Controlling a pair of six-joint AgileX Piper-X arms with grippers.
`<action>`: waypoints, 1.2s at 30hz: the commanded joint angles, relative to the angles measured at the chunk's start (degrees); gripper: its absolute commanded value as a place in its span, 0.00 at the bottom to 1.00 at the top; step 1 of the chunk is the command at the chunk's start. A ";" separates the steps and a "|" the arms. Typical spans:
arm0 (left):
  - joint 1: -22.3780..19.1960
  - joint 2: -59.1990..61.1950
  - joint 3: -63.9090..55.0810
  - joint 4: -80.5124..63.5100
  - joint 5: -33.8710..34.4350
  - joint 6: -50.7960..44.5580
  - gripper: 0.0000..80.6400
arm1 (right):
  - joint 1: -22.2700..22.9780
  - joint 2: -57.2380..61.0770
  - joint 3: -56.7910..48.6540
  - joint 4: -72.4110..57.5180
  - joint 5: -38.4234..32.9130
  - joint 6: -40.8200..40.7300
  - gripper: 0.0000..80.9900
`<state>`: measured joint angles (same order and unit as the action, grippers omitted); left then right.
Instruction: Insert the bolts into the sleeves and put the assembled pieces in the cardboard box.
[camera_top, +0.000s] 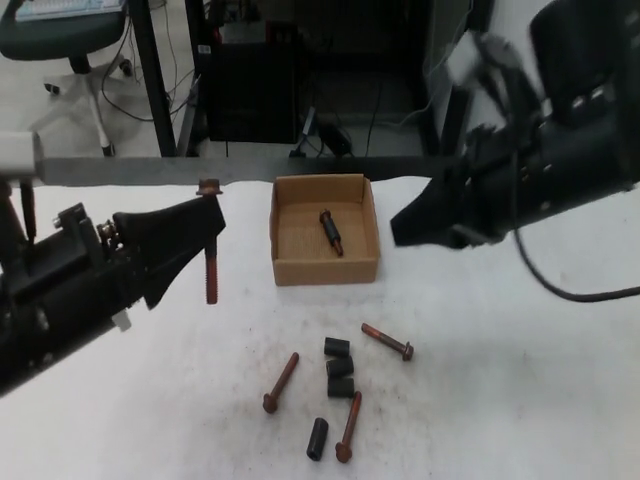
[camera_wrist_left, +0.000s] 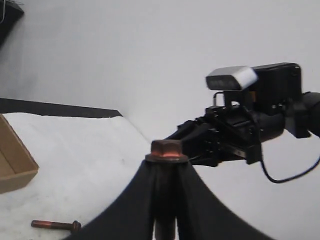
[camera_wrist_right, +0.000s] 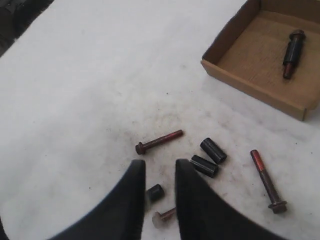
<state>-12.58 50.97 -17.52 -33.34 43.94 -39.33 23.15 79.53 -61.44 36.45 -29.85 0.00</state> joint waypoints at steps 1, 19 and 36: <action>2.37 0.19 -0.28 -3.51 6.31 -0.26 0.00 | 1.04 3.98 -0.22 -1.32 -0.41 -2.94 0.25; 4.95 -1.26 -0.28 -10.65 11.44 -0.73 0.00 | 11.61 29.17 -18.53 -0.65 15.40 -29.58 0.38; 4.95 -4.33 -0.28 -4.22 12.74 5.63 0.00 | 9.09 34.95 -21.64 6.56 22.37 -45.04 0.38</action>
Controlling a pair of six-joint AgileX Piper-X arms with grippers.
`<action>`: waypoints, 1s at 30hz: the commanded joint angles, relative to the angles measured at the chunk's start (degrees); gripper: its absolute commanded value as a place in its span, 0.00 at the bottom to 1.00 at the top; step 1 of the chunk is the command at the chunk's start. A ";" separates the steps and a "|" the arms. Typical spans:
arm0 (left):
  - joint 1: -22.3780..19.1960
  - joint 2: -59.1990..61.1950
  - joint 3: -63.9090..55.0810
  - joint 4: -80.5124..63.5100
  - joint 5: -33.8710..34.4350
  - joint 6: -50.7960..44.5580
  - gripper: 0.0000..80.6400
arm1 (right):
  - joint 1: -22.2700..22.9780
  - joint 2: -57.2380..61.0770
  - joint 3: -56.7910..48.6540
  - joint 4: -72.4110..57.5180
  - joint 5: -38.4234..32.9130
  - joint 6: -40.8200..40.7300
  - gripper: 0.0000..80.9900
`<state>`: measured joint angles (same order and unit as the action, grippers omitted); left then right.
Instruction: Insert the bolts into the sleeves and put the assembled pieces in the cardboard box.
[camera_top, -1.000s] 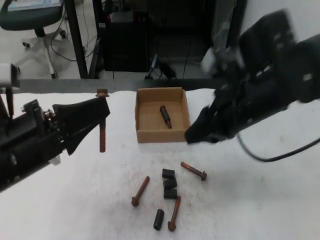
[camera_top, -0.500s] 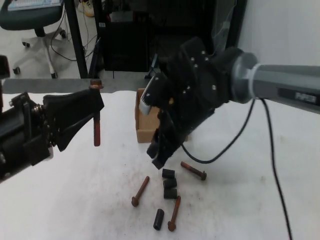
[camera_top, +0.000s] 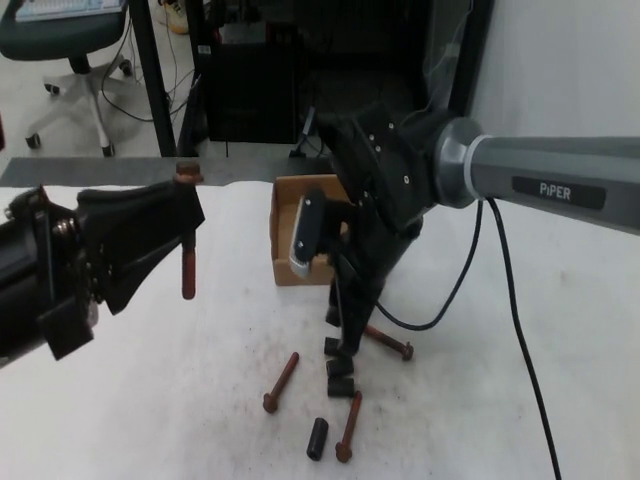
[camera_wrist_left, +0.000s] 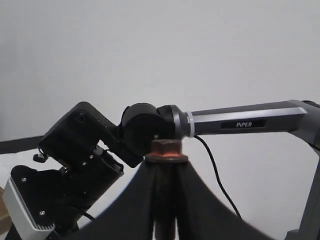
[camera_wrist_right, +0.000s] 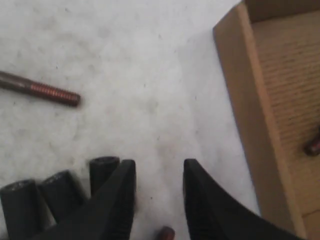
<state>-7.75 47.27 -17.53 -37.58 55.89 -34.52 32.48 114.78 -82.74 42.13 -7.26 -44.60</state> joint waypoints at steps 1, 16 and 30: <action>0.11 -0.63 -0.27 0.14 0.79 1.18 0.00 | -0.43 -0.29 -0.35 1.26 -0.22 -0.44 0.38; 0.11 -0.63 -0.27 0.94 0.79 2.53 0.00 | -0.29 0.25 1.10 2.78 -3.91 -0.44 0.38; 0.11 -0.63 -0.27 0.94 0.79 2.53 0.00 | 1.49 2.94 1.87 1.46 -3.80 -0.44 0.38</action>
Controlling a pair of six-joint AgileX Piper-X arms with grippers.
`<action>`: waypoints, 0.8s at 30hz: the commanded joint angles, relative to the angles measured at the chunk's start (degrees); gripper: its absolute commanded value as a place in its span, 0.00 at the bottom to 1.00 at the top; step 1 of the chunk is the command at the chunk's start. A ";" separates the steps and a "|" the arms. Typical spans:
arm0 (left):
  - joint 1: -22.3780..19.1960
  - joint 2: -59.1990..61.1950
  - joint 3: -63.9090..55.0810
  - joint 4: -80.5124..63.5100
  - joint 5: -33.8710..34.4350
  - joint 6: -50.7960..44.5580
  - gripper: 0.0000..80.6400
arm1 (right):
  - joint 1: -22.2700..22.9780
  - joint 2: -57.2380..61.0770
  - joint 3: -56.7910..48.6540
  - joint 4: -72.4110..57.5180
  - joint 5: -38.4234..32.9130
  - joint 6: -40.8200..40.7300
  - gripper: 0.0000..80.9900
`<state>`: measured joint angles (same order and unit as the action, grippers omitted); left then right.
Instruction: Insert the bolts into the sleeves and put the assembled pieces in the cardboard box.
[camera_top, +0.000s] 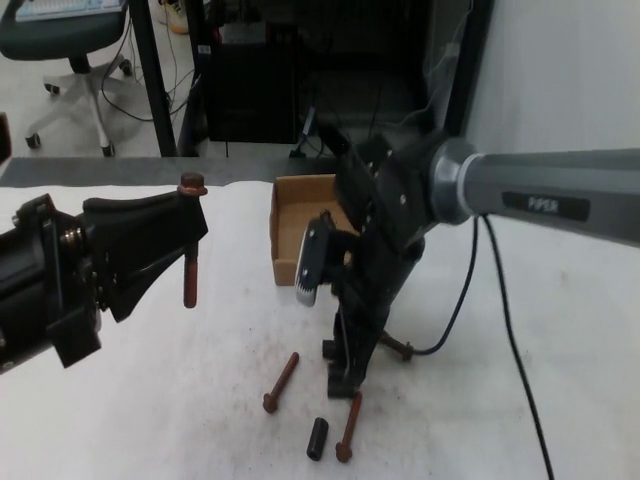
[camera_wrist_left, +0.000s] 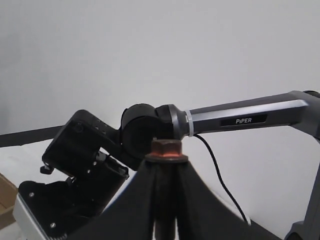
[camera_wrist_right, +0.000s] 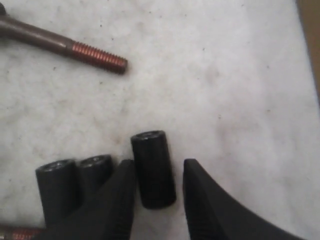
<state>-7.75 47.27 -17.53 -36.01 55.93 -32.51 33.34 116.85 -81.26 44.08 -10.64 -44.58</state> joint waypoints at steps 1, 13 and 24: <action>0.11 -0.63 -0.27 -0.64 0.74 0.52 0.00 | 0.90 1.05 0.38 -0.49 -0.42 -0.46 0.38; 0.11 -0.63 -0.27 -0.64 0.74 0.52 0.00 | 2.11 1.18 0.38 -2.21 0.92 -0.46 0.38; 0.11 -0.63 -0.27 -0.64 0.74 0.39 0.00 | 1.89 1.18 0.38 0.86 2.62 -0.46 0.38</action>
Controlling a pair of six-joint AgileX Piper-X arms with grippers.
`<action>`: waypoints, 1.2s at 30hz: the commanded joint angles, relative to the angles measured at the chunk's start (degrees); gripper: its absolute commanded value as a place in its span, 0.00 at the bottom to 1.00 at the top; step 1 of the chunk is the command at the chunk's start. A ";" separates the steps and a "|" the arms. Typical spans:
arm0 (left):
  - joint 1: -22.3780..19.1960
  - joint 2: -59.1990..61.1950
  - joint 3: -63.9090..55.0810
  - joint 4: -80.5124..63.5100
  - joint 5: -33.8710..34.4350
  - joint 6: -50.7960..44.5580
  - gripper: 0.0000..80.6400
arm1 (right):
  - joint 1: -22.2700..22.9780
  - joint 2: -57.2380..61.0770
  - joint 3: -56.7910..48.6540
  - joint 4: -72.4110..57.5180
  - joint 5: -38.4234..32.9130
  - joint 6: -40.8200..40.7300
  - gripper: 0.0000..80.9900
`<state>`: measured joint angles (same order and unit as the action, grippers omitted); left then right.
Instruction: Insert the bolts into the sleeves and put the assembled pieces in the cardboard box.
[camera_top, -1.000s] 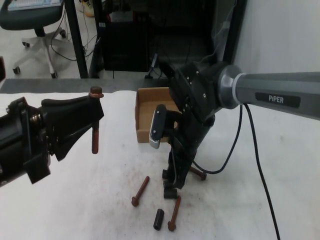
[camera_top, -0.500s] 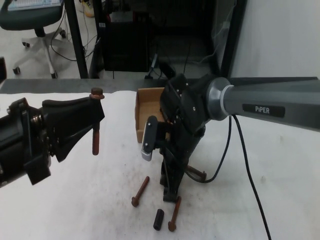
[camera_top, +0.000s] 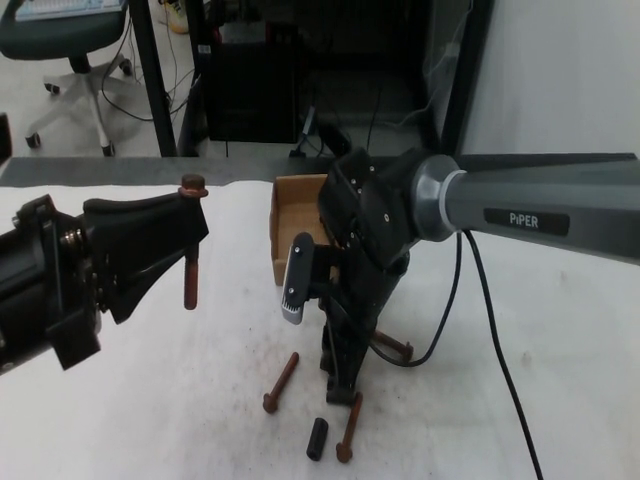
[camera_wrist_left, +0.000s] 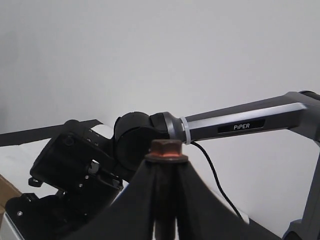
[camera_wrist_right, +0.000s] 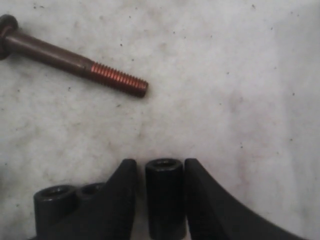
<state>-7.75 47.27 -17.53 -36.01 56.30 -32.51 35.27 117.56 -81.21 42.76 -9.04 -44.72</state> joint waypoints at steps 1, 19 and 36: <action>0.11 -0.63 -0.27 -0.64 0.37 0.39 0.00 | -0.02 0.48 0.33 2.17 1.57 -0.32 0.38; 0.11 -0.63 -0.27 -0.64 0.37 0.39 0.00 | -2.32 0.48 0.33 4.50 4.26 -0.32 0.38; 0.11 -0.63 -0.27 -0.64 0.37 0.39 0.00 | -1.10 0.48 0.33 1.45 4.00 -0.32 0.38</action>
<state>-7.75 47.27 -17.53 -36.01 56.30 -32.51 34.32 117.56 -81.31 44.51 -6.45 -44.72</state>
